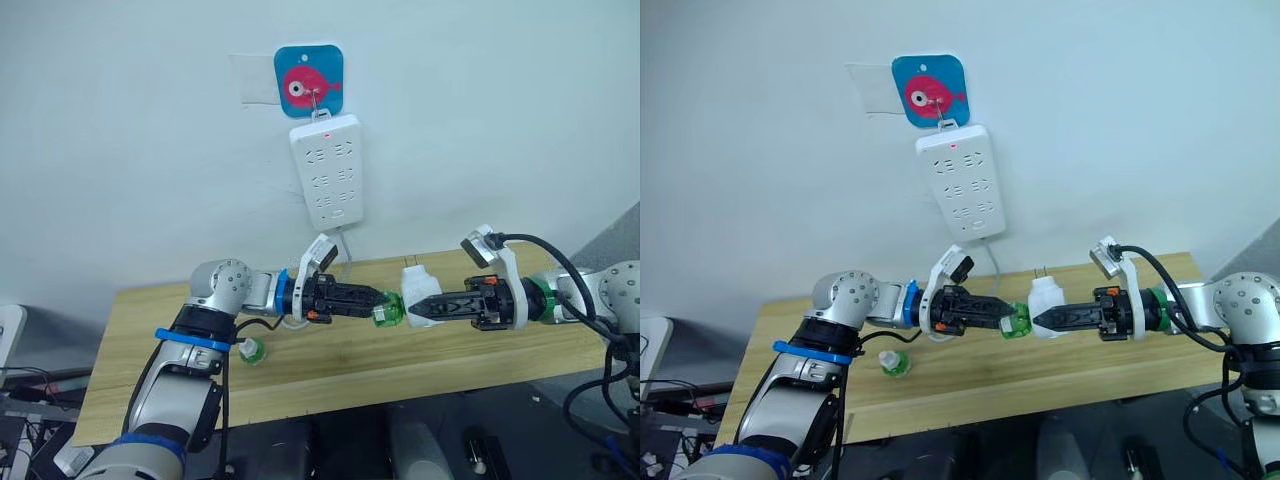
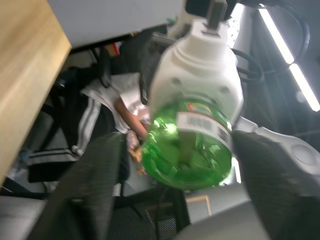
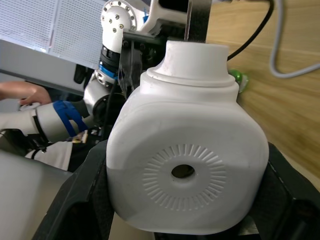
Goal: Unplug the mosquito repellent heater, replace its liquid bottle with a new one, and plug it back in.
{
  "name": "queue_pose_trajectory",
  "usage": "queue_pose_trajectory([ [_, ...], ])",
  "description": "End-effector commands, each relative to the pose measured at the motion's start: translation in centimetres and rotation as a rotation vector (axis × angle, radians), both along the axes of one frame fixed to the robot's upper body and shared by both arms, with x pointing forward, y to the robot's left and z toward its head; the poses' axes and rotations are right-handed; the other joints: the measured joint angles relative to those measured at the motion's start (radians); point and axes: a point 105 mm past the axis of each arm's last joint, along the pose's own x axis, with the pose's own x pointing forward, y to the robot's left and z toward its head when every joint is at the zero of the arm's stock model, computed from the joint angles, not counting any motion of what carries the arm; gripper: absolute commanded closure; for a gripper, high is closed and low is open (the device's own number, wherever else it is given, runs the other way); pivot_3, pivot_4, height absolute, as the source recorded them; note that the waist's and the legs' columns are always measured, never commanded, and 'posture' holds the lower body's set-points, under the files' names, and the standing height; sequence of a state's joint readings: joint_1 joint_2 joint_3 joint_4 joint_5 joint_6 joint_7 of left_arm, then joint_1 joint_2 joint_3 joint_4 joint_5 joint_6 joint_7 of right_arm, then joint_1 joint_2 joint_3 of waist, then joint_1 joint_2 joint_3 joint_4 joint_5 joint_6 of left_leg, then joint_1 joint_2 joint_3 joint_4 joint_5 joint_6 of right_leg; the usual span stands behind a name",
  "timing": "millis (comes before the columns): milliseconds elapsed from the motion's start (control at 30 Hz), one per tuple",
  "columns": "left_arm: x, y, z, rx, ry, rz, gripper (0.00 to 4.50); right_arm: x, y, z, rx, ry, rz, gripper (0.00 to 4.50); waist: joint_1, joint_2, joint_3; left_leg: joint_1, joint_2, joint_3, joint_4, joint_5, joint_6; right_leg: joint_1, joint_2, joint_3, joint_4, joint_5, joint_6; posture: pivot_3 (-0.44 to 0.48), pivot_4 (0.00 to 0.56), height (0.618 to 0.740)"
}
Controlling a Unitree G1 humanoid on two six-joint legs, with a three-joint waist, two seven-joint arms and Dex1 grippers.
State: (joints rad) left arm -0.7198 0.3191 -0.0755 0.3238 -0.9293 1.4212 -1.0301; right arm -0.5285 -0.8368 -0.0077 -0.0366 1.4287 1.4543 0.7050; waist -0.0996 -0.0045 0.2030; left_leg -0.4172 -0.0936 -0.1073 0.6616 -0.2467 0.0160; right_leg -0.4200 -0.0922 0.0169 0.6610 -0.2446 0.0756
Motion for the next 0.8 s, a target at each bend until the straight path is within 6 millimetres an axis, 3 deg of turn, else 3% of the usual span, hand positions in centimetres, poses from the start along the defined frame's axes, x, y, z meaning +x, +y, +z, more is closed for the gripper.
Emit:
queue_pose_trajectory([
  [33, 0.5, 0.5, 0.8, -0.023, -0.073, 0.055, 0.04, -0.4, -0.1, 1.1, 0.029, -0.039, 0.017, 1.48, 0.006, 0.0, 0.0, 0.0, 0.0, 0.0, 0.0, -0.001, -0.001, 0.0, 0.0, 0.0, 0.0, 0.0, 0.0, -0.187, 0.195, 0.74],
  [167, 1.2, 2.3, 2.6, -0.033, -0.278, 0.175, 0.04, 0.2, -0.6, 0.7, 0.06, -0.006, -0.04, 1.48, 0.01, 0.0, 0.0, 0.0, 0.0, 0.001, 0.0, -0.001, -0.003, 0.0, 0.0, 0.001, -0.001, 0.0, 0.0, -0.167, 0.185, 0.74],
  [300, 0.2, 3.1, 4.2, 0.004, -0.617, 0.257, 0.04, 1.0, -1.3, 0.5, 0.09, 0.033, -0.099, 1.48, 0.015, 0.0, 0.0, 0.0, 0.001, 0.002, 0.0, 0.001, -0.008, -0.001, -0.003, 0.002, 0.0, 0.0, 0.0, -0.13, 0.182, 0.74],
  [467, -3.7, 2.5, 2.7, 0.035, -1.31, 0.18, 0.04, 1.6, -1.6, 0.5, 0.113, 0.071, -0.123, 1.48, 0.027, 0.001, 0.0, 0.0, 0.0, 0.005, -0.001, 0.001, -0.009, 0.0, -0.006, 0.002, -0.003, 0.001, -0.001, -0.107, 0.191, 0.74],
  [600, -3.3, 2.0, 1.7, 0.059, -1.759, 0.259, 0.04, 1.9, -1.4, 0.8, 0.13, 0.09, -0.118, 1.48, 0.057, 0.001, 0.0, 0.0, 0.001, 0.005, 0.0, -0.002, -0.004, 0.0, -0.007, 0.001, -0.005, 0.004, -0.003, -0.105, 0.196, 0.74],
  [800, -2.3, 1.3, 0.8, 0.038, -1.963, 0.337, 0.04, 1.5, -1.0, 1.1, 0.126, 0.098, -0.087, 1.48, 0.073, 0.001, -0.001, 0.0, -0.001, 0.004, 0.0, -0.002, -0.003, 0.005, -0.008, 0.0, -0.016, 0.01, 0.002, -0.114, 0.201, 0.74],
])
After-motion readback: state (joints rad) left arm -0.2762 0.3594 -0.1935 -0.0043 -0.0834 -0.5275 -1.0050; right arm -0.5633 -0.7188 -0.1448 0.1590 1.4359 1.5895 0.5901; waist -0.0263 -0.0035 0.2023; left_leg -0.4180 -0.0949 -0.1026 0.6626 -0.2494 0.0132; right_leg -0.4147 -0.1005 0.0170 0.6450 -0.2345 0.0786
